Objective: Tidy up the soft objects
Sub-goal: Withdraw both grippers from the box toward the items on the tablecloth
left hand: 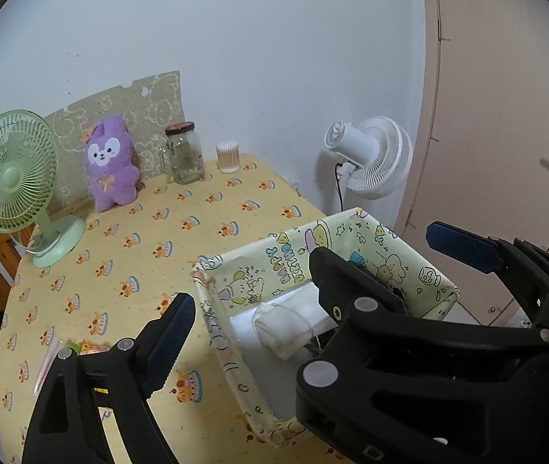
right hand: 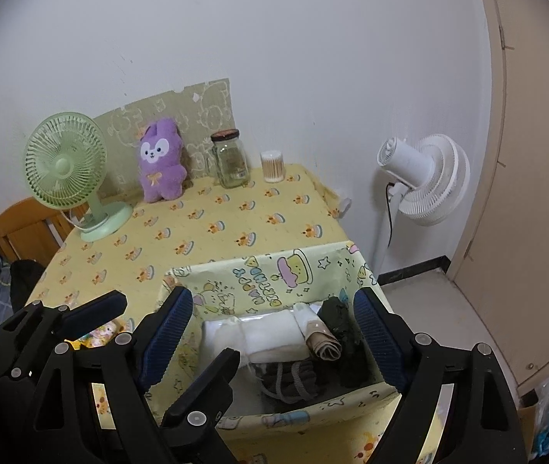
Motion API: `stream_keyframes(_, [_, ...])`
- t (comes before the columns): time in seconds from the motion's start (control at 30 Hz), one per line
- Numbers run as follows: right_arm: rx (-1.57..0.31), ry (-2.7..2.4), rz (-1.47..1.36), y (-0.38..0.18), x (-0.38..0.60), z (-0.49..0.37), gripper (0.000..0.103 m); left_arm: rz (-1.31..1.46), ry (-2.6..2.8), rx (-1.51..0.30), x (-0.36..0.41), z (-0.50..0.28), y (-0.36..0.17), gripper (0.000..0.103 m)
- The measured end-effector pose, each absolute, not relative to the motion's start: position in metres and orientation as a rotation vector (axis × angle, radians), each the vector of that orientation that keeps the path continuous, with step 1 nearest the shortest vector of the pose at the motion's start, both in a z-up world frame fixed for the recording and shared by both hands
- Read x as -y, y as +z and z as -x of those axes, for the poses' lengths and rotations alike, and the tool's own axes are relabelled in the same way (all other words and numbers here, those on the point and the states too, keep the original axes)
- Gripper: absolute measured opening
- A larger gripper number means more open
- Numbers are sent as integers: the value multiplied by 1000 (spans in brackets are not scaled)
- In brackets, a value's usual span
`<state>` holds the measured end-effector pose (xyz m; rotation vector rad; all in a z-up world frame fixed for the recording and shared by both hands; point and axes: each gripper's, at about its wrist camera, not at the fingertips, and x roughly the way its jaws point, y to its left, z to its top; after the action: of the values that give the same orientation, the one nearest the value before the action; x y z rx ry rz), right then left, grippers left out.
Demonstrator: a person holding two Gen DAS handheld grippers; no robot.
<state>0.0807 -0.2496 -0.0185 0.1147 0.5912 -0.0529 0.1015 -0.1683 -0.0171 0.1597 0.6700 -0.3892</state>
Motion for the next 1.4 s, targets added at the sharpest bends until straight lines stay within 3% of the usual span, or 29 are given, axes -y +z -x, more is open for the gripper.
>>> stream_keyframes(0.2, [-560,-52,-114,-8,239,-71,93,-155,-378,-634,157,-91,-7,90])
stream_keyframes(1.4, [-473,53,-56,17,133,-44,96,-68,-200,-516,52,-52,15,95])
